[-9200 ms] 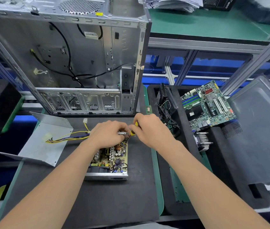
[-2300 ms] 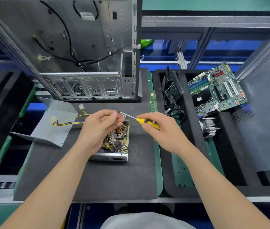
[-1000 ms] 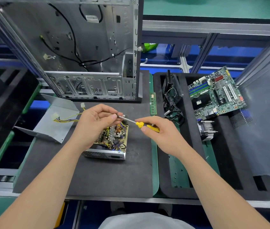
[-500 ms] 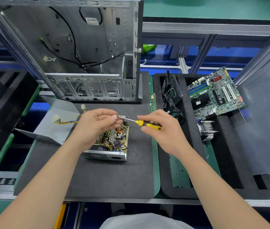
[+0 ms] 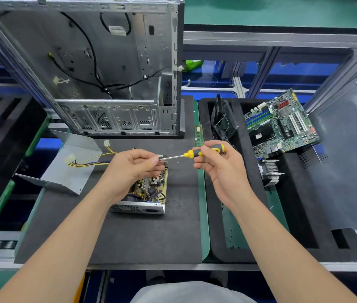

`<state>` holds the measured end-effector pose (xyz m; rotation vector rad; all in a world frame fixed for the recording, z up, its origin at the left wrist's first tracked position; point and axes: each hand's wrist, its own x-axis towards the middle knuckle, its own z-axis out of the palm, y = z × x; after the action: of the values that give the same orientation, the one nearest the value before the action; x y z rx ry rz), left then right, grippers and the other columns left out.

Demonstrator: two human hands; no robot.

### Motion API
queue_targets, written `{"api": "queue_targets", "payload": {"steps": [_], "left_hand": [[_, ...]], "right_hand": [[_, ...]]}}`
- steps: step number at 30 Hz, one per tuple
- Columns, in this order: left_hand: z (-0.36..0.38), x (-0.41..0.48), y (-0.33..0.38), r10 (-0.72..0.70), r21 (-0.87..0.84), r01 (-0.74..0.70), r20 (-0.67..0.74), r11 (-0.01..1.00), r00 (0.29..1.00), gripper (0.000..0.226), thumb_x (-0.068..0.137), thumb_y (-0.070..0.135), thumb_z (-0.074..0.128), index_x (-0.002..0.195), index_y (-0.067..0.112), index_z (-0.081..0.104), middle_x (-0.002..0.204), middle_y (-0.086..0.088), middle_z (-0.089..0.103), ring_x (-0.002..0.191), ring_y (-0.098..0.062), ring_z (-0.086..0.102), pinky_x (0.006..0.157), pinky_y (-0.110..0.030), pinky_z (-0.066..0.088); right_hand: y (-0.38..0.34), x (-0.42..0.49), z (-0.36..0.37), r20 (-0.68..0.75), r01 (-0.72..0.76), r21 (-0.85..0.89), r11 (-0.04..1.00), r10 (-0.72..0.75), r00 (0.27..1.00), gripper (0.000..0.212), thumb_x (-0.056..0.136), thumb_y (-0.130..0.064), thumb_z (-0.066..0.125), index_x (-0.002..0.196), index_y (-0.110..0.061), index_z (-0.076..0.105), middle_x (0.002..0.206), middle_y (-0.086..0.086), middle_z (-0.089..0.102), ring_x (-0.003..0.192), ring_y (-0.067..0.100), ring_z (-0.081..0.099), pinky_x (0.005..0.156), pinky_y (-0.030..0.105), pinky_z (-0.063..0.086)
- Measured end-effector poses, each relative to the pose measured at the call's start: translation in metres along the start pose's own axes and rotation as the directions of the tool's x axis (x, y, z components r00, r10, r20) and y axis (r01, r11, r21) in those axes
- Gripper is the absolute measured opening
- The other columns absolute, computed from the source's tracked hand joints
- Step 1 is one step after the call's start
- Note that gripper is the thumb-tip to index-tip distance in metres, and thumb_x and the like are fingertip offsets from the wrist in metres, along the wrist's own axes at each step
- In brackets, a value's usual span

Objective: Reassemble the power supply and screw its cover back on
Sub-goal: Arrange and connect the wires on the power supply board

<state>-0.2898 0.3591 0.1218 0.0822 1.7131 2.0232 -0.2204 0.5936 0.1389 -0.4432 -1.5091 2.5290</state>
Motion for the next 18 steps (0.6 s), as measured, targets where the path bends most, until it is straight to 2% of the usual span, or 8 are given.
{"api": "queue_targets", "payload": {"steps": [5, 7, 9, 10, 12, 14, 16, 18], "left_hand": [[0.0, 0.001, 0.002, -0.044, 0.09, 0.043, 0.007, 0.995, 0.999, 0.046, 0.096, 0.043, 0.061, 0.11, 0.002, 0.077, 0.109, -0.019, 0.077, 0.106, -0.031, 0.075, 0.088, -0.035, 0.062], [0.0, 0.002, 0.003, -0.033, 0.138, 0.036, -0.02, 0.99, 0.999, 0.042, 0.102, 0.041, 0.057, 0.111, 0.006, 0.077, 0.107, -0.015, 0.078, 0.102, -0.029, 0.076, 0.087, -0.035, 0.063], [0.0, 0.002, 0.002, 0.061, 0.342, -0.035, -0.068, 0.939, 0.996, 0.027, 0.105, 0.034, 0.059, 0.105, 0.017, 0.08, 0.098, -0.006, 0.08, 0.091, -0.022, 0.078, 0.081, -0.03, 0.063], [-0.002, 0.003, 0.002, 0.146, 0.527, -0.087, -0.071, 0.846, 0.987, 0.019, 0.102, 0.032, 0.064, 0.097, 0.025, 0.081, 0.091, 0.003, 0.08, 0.083, -0.014, 0.077, 0.078, -0.023, 0.061], [-0.003, 0.003, -0.001, 0.261, 0.84, -0.186, 0.056, 0.51, 0.964, 0.008, 0.09, 0.032, 0.074, 0.086, 0.034, 0.08, 0.084, 0.019, 0.075, 0.078, -0.001, 0.068, 0.073, -0.018, 0.052], [0.0, 0.004, -0.007, 0.216, 0.915, -0.312, 0.261, 0.255, 0.941, 0.002, 0.083, 0.034, 0.081, 0.083, 0.036, 0.081, 0.086, 0.021, 0.071, 0.083, -0.003, 0.057, 0.081, -0.029, 0.05], [0.002, 0.005, -0.016, 0.15, 0.913, -0.387, 0.367, 0.132, 0.918, 0.005, 0.082, 0.041, 0.083, 0.083, 0.036, 0.082, 0.093, 0.017, 0.067, 0.089, -0.011, 0.047, 0.089, -0.037, 0.045], [-0.001, 0.006, -0.024, 0.137, 0.909, -0.402, 0.386, 0.112, 0.912, 0.008, 0.082, 0.046, 0.082, 0.081, 0.037, 0.082, 0.097, 0.015, 0.063, 0.093, -0.017, 0.043, 0.092, -0.037, 0.042]], "right_hand": [[-0.003, 0.003, -0.005, -0.034, -0.007, -0.045, 0.999, 0.006, 0.999, 0.011, 0.098, 0.001, 0.065, 0.108, 0.0, 0.061, 0.102, 0.03, 0.073, 0.072, 0.027, 0.069, 0.066, 0.032, 0.06], [-0.004, 0.004, -0.008, -0.04, -0.025, -0.045, 0.999, 0.023, 0.999, 0.012, 0.098, 0.001, 0.065, 0.109, 0.0, 0.061, 0.102, 0.03, 0.073, 0.072, 0.027, 0.069, 0.067, 0.033, 0.06], [-0.004, 0.004, -0.012, -0.049, -0.028, -0.06, 0.998, 0.025, 0.998, 0.012, 0.098, 0.0, 0.065, 0.11, 0.0, 0.061, 0.101, 0.028, 0.074, 0.07, 0.025, 0.069, 0.067, 0.032, 0.06], [-0.004, 0.005, -0.014, -0.054, -0.026, -0.075, 0.997, 0.022, 0.998, 0.012, 0.098, 0.0, 0.065, 0.11, -0.001, 0.062, 0.1, 0.028, 0.074, 0.069, 0.024, 0.069, 0.066, 0.032, 0.06], [-0.004, 0.006, -0.017, -0.064, -0.015, -0.128, 0.992, 0.007, 0.998, 0.015, 0.099, -0.001, 0.065, 0.113, 0.0, 0.061, 0.097, 0.026, 0.075, 0.066, 0.022, 0.068, 0.063, 0.031, 0.059], [-0.003, 0.006, -0.021, -0.071, 0.01, -0.223, 0.975, -0.026, 0.997, 0.016, 0.098, -0.001, 0.065, 0.114, -0.001, 0.061, 0.092, 0.023, 0.075, 0.064, 0.022, 0.066, 0.059, 0.031, 0.057], [-0.001, 0.005, -0.022, -0.057, 0.038, -0.356, 0.934, -0.062, 0.996, 0.018, 0.097, -0.001, 0.066, 0.114, -0.005, 0.062, 0.088, 0.019, 0.075, 0.063, 0.023, 0.065, 0.057, 0.033, 0.056], [0.003, 0.003, -0.022, -0.022, 0.059, -0.487, 0.872, -0.08, 0.997, 0.019, 0.095, -0.005, 0.067, 0.111, -0.013, 0.063, 0.086, 0.015, 0.076, 0.064, 0.024, 0.067, 0.057, 0.037, 0.057]]}}
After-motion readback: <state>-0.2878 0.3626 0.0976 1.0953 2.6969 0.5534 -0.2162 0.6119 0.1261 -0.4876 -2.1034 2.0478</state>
